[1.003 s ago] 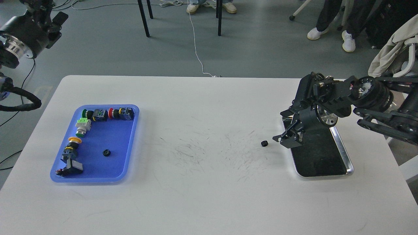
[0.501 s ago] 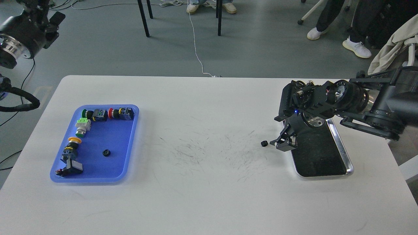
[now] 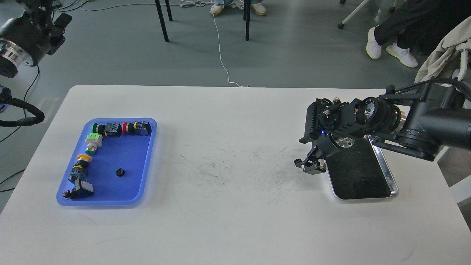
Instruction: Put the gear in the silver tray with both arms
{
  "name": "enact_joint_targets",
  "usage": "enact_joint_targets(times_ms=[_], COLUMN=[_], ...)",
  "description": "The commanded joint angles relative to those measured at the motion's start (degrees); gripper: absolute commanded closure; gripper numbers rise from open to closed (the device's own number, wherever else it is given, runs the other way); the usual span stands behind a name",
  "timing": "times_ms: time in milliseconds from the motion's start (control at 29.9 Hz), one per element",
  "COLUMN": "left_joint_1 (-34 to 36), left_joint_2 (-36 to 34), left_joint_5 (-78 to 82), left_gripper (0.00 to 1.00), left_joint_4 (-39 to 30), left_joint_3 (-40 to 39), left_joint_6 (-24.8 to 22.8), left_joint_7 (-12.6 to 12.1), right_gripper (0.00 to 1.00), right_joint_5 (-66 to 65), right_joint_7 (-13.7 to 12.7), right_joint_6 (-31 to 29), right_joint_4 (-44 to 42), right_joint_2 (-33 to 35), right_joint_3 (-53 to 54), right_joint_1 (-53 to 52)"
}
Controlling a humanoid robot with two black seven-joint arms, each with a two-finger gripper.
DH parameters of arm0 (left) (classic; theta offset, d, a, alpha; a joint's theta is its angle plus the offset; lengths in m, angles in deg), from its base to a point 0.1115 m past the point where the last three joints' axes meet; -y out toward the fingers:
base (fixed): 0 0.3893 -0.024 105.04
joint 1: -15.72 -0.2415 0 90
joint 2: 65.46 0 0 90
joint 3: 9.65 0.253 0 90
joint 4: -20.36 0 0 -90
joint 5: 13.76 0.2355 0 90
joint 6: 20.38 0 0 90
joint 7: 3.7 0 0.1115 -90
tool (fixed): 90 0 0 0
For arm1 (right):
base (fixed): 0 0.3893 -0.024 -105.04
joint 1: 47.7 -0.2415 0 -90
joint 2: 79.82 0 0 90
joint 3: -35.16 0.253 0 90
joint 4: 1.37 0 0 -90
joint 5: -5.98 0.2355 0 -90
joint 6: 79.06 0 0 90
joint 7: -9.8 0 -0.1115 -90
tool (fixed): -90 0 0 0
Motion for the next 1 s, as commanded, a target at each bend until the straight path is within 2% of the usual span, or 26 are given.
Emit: enact_joint_targets(times_ms=[0, 100, 234, 401, 568, 735, 869, 969], left_joint_1=[-0.1, -0.1, -0.1, -0.5, -0.5, -0.5, -0.5, -0.5], left_joint_2=[-0.1, -0.2, -0.2, -0.1, -0.2, -0.2, -0.2, -0.2], left_joint_5=[0.0, 0.0, 0.0, 0.0, 0.0, 0.0, -0.1, -0.1], left_gripper=[0.06, 0.06, 0.06, 0.06, 0.06, 0.06, 0.06, 0.06], left_joint_4=[0.0, 0.0, 0.0, 0.0, 0.0, 0.0, 0.0, 0.1], left_joint_3=[0.0, 0.0, 0.0, 0.0, 0.0, 0.0, 0.0, 0.0], left_joint_6=[0.1, 0.0, 0.0, 0.1, 0.0, 0.1, 0.1, 0.2], left_joint_7=[0.0, 0.0, 0.0, 0.0, 0.0, 0.0, 0.0, 0.0], right_gripper=[0.31, 0.31, 0.4, 0.41, 0.5, 0.52, 0.59, 0.59], right_joint_5=[0.1, 0.1, 0.1, 0.1, 0.1, 0.1, 0.1, 0.1], right_joint_7=[0.0, 0.0, 0.0, 0.0, 0.0, 0.0, 0.0, 0.0], right_joint_6=[0.0, 0.0, 0.1, 0.1, 0.1, 0.1, 0.1, 0.1], right_joint_4=[-1.3, -2.9, -4.3, -4.6, -4.6, -4.6, -4.6, -4.5], right_joint_2=[-1.4, -1.8, -2.7, -3.5, -3.8, -3.8, -3.8, -3.8], right_joint_3=[-0.9, -0.9, -0.9, -0.9, -0.9, -0.9, -0.9, -0.9], right_joint_1=[0.6, 1.7, 2.9, 2.8, 2.7, 2.8, 2.8, 2.9])
